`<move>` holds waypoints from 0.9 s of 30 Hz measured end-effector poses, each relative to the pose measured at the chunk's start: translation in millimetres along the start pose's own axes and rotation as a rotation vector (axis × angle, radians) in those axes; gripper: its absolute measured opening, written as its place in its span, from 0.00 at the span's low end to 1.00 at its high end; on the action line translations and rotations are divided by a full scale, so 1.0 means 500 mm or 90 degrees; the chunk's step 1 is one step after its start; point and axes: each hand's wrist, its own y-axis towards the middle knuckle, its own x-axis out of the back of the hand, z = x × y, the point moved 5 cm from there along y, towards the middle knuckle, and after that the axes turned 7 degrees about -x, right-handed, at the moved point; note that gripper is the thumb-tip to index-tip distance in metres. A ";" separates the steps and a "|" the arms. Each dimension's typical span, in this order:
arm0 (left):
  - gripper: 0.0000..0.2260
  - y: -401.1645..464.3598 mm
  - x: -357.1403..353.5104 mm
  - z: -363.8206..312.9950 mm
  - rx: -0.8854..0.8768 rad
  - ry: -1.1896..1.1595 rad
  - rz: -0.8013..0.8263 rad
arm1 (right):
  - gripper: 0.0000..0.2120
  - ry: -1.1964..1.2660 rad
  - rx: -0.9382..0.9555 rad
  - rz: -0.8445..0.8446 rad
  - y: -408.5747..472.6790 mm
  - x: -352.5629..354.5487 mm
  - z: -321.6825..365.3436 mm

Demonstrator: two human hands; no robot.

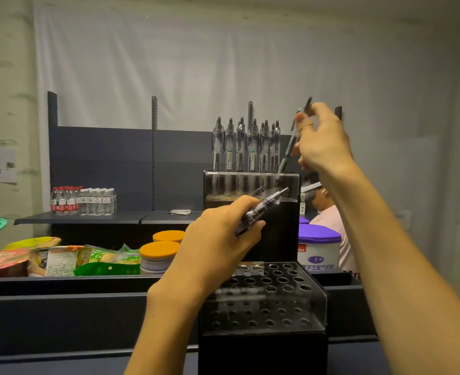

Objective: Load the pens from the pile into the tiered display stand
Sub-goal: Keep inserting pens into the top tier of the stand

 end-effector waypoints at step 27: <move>0.10 -0.001 -0.002 0.001 0.042 -0.019 0.011 | 0.10 0.046 0.118 -0.017 -0.167 0.006 -0.042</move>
